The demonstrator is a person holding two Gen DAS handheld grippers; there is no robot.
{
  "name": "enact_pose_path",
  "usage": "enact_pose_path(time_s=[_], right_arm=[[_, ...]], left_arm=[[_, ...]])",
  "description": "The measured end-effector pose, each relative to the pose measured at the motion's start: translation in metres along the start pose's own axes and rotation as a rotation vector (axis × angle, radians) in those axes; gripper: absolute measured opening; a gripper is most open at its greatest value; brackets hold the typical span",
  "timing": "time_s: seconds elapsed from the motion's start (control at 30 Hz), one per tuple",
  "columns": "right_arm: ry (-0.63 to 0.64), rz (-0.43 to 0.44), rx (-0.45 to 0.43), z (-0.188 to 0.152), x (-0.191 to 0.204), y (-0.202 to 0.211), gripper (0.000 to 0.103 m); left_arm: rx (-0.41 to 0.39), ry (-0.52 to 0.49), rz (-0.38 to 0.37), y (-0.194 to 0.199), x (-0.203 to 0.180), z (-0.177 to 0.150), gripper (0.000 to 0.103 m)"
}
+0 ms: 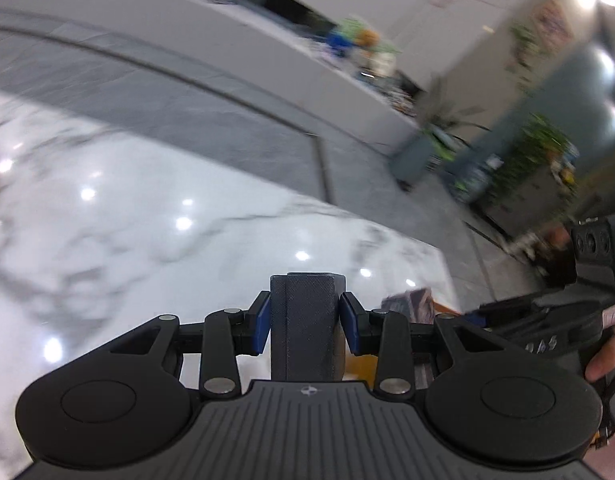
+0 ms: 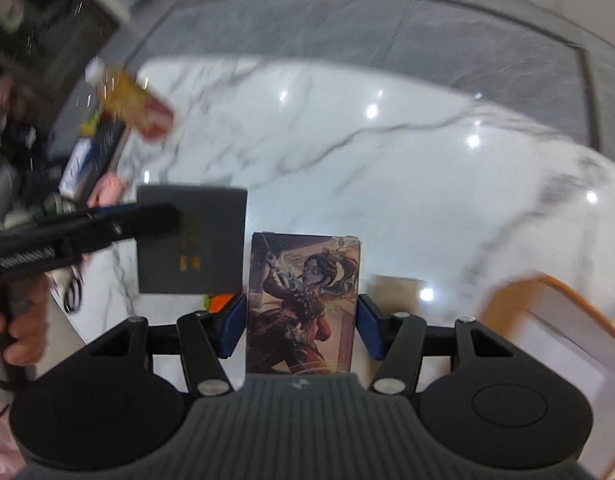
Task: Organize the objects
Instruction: 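Carry the grey box and character card over the shoebox and lower them in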
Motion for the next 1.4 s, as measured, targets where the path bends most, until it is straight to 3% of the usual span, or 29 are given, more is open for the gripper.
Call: enact_pose_path(time_s=[0.13,0.3,0.47,0.7,0.9,1.03,1.13,1.33,1.4], right_arm=[[-0.081,-0.066,-0.076,-0.033,-0.065,0.043,0.06],[-0.226,-0.192,-0.115,-0.086,-0.147,0.038,0.06],[-0.316,-0.253,-0.139,-0.13,-0.194,0.031,0.06],[-0.344,-0.278,-0.174,-0.156,-0.216,0.032,0.06],[-0.339,-0.293,-0.171,-0.156,-0.224,0.021,0.06],[-0.337,-0.294,-0.17,-0.155,-0.225,0.019,0.06],[-0.335,-0.311,-0.173,-0.155,-0.226,0.018,0.06],[-0.331,-0.322,-0.17,-0.153,-0.226,0.016,0.06],[-0.335,-0.324,-0.171,-0.153,-0.226,0.017,0.06]], left_arm=[[0.059,-0.075,-0.119,-0.046,-0.056,-0.014,0.042],[0.185,-0.145,-0.209,-0.117,-0.107,-0.047,0.042],[0.325,-0.187,-0.182,-0.195,-0.137,-0.094,0.042],[0.404,-0.185,-0.118,-0.268,-0.143,-0.135,0.042],[0.426,-0.103,-0.09,-0.292,-0.124,-0.15,0.042],[0.431,0.036,-0.12,-0.301,-0.106,-0.151,0.042],[0.434,0.076,-0.136,-0.305,-0.101,-0.154,0.042],[0.429,0.127,-0.094,-0.3,-0.092,-0.154,0.043],[0.423,0.097,-0.056,-0.297,-0.093,-0.154,0.054]])
Point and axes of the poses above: each gripper's, at about its wrist camera, not at the fingertips, and y roughly against the way its jaws point, x to its left, z to its top, the point moved 4 cm from there along -y, roughly the way its jaws point, and after that the axes turned 15 degrees about -z, right-handed, at the moved point
